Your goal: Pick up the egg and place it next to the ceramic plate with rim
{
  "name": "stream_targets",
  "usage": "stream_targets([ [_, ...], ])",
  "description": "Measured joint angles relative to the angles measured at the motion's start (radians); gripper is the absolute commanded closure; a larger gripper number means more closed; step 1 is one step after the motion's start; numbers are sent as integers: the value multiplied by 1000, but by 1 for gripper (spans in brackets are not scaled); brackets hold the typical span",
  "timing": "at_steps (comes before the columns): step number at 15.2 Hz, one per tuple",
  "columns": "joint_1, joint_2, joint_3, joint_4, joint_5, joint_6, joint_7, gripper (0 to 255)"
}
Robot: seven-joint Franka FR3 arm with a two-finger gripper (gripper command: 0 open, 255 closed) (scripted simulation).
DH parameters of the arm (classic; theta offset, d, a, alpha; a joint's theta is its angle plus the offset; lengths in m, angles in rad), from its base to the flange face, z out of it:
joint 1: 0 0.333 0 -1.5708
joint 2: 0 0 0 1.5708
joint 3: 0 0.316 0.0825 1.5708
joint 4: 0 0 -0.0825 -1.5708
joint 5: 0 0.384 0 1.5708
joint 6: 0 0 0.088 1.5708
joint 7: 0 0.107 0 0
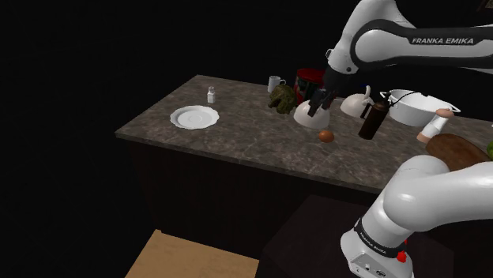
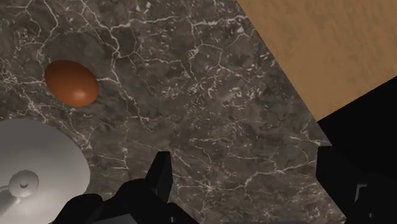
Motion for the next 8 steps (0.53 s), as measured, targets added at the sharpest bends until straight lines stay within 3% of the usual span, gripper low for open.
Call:
stream_targets([
  [8,-65,69,-174,-113,-123,201,-194,0],
])
